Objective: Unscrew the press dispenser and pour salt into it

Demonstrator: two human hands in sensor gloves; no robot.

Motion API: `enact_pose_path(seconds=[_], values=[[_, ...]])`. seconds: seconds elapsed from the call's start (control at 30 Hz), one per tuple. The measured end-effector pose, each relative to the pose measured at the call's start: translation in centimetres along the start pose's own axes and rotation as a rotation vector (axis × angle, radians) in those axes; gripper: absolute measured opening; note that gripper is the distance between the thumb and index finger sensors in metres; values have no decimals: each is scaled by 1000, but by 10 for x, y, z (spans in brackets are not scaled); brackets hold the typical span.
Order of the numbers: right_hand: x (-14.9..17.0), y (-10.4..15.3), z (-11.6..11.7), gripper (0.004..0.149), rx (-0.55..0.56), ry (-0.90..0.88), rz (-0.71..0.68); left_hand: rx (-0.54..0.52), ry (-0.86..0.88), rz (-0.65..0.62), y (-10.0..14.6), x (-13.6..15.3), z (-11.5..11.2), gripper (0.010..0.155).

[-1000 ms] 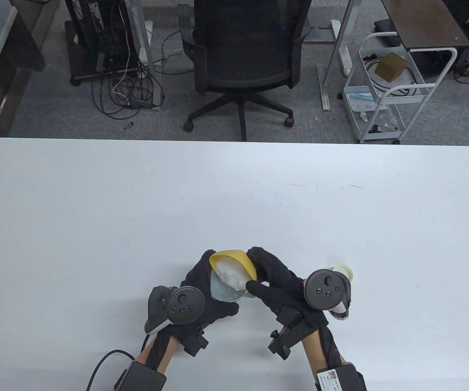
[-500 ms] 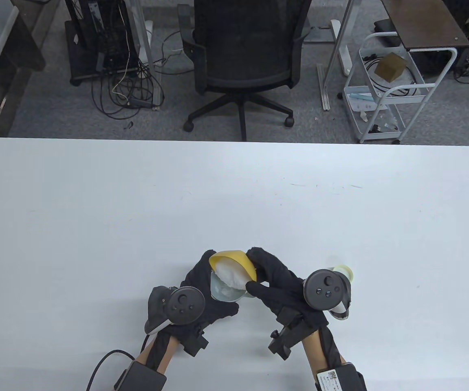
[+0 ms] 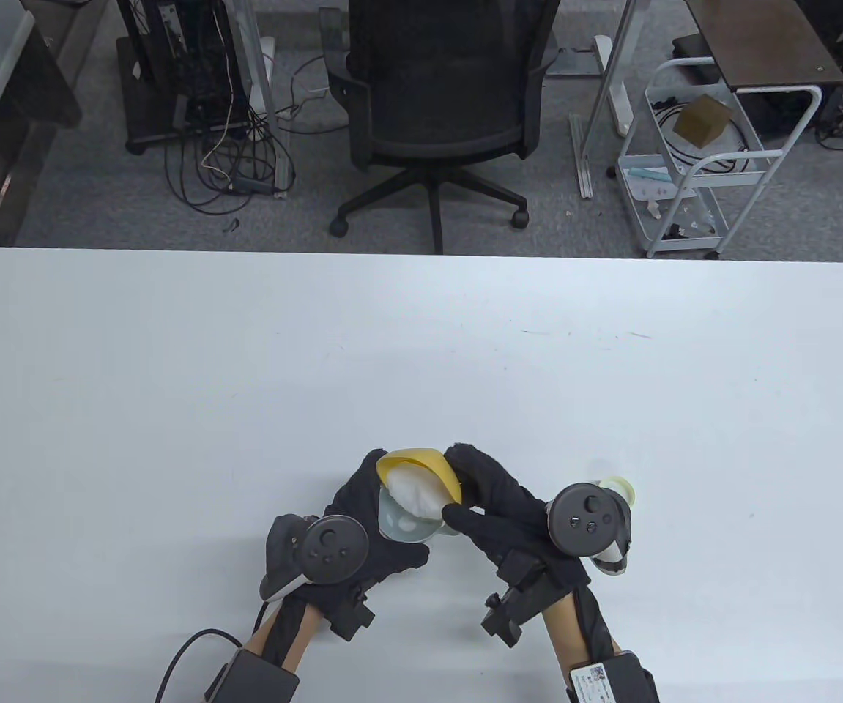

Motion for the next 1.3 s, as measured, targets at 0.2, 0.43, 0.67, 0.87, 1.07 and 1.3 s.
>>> enact_pose_path(seconds=[0.2, 0.43, 0.67, 0.87, 1.07, 1.3], values=[[11, 0, -1, 74, 16, -115, 42, 1, -10, -3, 0, -1, 0, 135], [34, 3, -4, 73, 61, -357, 131, 9, -20, -8, 0, -1, -1, 130], [68, 12, 4, 70, 84, -761, 307, 13, -19, -10, 0, -2, -1, 126], [82, 17, 6, 69, 57, -767, 397, 13, -19, -10, 0, -2, -1, 125], [85, 20, -6, 67, 75, -654, 434, 13, -19, -10, 0, -2, -1, 125], [94, 30, -32, 61, 175, -380, 536, 19, -22, -13, 0, -2, -1, 125]])
Point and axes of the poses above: the tracker on the back of each hand, its own x axis roughly to the little-finger side, its own y axis roughly from the fingertips to the wrist, z = x × y, the point moved 5 cm from there along -y, roughly from the wrist to the fingertips, and after that the axes turned 14 degrees about y, right-handed, at the moved point
